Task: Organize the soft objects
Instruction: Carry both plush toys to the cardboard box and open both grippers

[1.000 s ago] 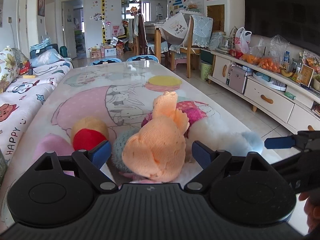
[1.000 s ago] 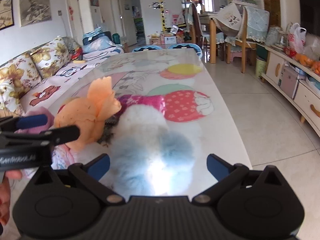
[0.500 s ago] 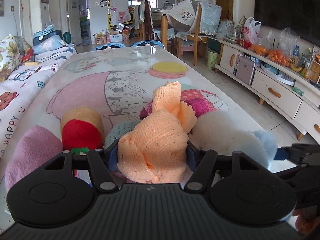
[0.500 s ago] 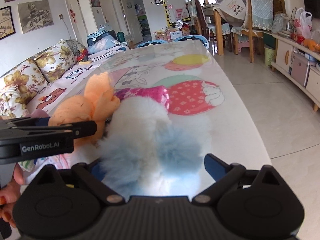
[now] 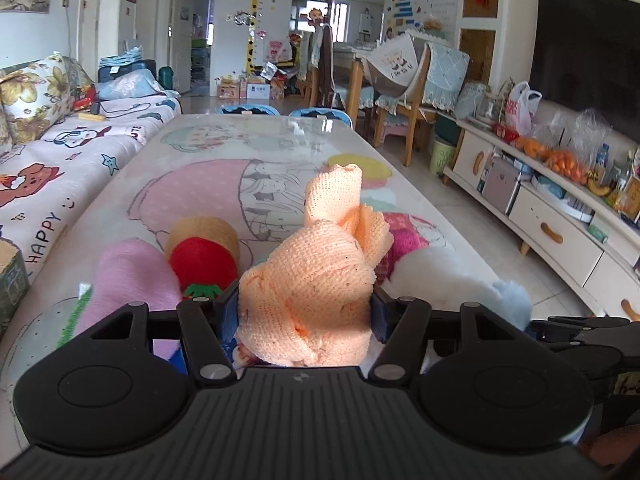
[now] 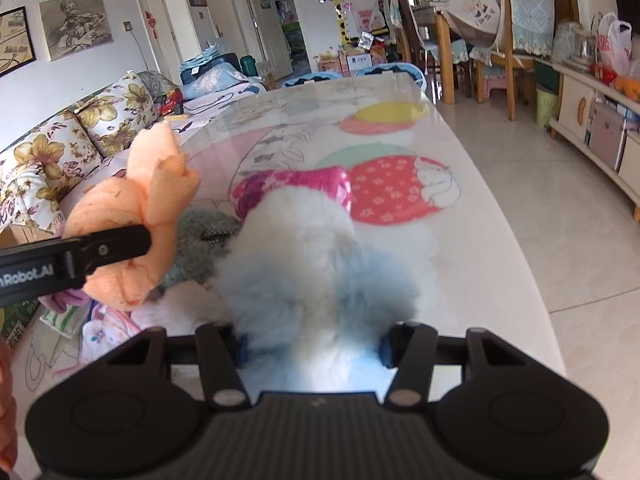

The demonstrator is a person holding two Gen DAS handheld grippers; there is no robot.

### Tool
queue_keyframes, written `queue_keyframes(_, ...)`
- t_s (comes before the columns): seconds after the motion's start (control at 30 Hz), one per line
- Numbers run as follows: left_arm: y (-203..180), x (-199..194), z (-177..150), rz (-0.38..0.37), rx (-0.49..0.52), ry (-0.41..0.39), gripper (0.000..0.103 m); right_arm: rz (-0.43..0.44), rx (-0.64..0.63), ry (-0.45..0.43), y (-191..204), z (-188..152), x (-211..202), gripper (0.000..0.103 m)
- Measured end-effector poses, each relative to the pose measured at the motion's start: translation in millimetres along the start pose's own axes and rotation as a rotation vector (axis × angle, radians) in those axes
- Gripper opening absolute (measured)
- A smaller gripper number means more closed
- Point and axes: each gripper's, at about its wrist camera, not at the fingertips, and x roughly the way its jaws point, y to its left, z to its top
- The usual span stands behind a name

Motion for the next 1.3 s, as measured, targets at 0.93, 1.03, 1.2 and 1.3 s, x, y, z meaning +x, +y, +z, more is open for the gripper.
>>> queue_keyframes(0.93,89.1,-61.5,36.0,0.312,-0.202,-0.142,0.076,0.242,0.014,-0.24,109.7,62.3,-55.4,0.052)
queue_keyframes(1.03,108.9,-64.4,37.9,0.39,-0.233,-0.155,0.076,0.305,-0.028,-0.221,145.8,68.8,-42.5,0.052)
queue_keyframes(1.2,139.7,-67.4,41.0,0.537,-0.272,-0.17,0.077,0.397,-0.099,-0.192,207.6,73.7,-21.3,0.052)
queue_keyframes(1.3,156.5,-69.6,40.7,0.6,-0.313,-0.169,0.077,0.448,-0.127,-0.171,238.0,73.0,-10.2,0.052)
